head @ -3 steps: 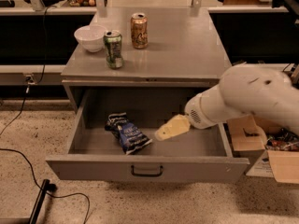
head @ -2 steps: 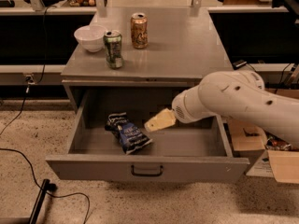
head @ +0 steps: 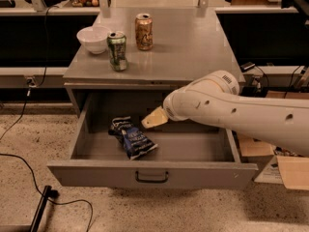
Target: Pick blue chip bag from top drawer and place on counter
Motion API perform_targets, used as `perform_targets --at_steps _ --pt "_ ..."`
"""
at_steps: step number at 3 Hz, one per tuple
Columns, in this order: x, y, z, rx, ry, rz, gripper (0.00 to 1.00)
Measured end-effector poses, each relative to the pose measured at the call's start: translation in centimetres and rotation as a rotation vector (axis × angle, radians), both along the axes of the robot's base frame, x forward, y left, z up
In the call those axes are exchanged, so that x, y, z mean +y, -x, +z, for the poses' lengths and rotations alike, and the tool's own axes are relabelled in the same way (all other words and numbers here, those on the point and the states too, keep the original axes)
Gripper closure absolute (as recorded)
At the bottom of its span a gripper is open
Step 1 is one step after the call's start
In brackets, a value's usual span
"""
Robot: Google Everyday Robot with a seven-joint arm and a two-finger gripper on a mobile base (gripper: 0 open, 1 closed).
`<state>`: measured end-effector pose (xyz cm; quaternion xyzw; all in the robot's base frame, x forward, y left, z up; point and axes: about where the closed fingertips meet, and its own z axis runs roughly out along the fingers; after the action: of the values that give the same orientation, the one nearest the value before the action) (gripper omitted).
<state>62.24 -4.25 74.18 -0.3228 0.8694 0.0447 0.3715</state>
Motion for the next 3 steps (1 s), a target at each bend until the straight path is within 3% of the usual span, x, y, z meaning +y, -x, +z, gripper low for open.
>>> perform_targets --at_steps 1,2,3 --pt "0.1 -0.3 -0.4 -0.006 0.024 -0.008 0.00" --pt "0.8 1.1 -0.9 0.002 0.003 -0.023 0.00" --pt "3.0 2.5 -2.5 0.050 -0.053 -0.020 0.00"
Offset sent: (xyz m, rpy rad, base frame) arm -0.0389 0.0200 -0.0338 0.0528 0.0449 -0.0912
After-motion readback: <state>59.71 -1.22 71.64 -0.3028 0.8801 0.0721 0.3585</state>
